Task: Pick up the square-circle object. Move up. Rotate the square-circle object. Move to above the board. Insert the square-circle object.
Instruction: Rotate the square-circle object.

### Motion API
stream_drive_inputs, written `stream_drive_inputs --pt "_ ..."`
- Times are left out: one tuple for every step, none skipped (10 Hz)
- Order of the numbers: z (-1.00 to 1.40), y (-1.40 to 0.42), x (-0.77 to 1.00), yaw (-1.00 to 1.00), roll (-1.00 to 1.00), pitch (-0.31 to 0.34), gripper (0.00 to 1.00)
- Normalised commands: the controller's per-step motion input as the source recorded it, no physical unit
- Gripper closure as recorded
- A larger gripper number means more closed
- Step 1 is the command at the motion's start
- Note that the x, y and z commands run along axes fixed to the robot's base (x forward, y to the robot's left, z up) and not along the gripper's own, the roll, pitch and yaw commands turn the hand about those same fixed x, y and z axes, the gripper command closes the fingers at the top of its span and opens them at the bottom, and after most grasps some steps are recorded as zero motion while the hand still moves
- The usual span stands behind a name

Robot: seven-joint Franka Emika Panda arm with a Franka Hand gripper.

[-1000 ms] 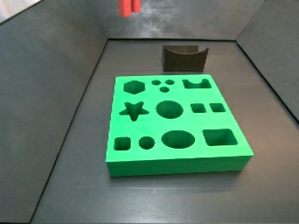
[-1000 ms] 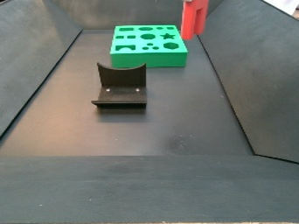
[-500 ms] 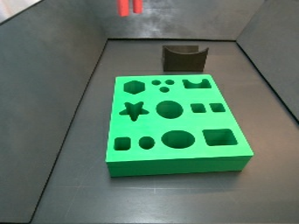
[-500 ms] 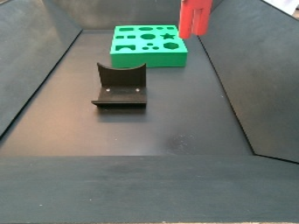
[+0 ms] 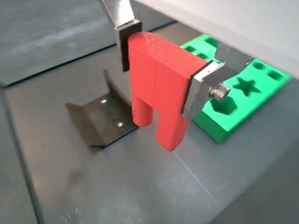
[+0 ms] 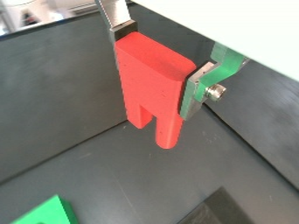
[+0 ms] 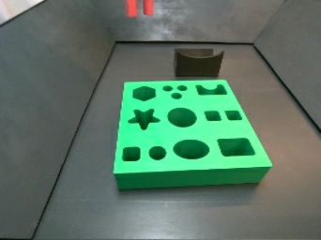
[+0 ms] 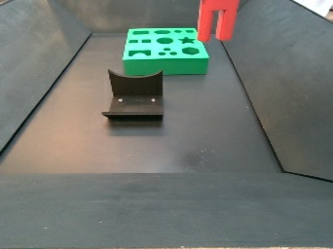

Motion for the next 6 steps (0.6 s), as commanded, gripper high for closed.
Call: stream_drive_inputs --pt "0.01 0.01 0.01 -0.75 -0.04 0.068 1.0" --pt "0.01 0.01 0.01 -0.45 -0.04 0.067 1.0" --pt "0.01 0.01 0.01 -0.26 -0.04 0.066 1.0" --pt "-1.0 0.0 0.0 -0.18 -0.24 0.065 1.0" --pt "-1.0 0.0 0.0 -0.14 -0.24 0.06 1.0" --pt "-1.0 0.0 0.02 -0.1 -0.23 0.022 1.0"
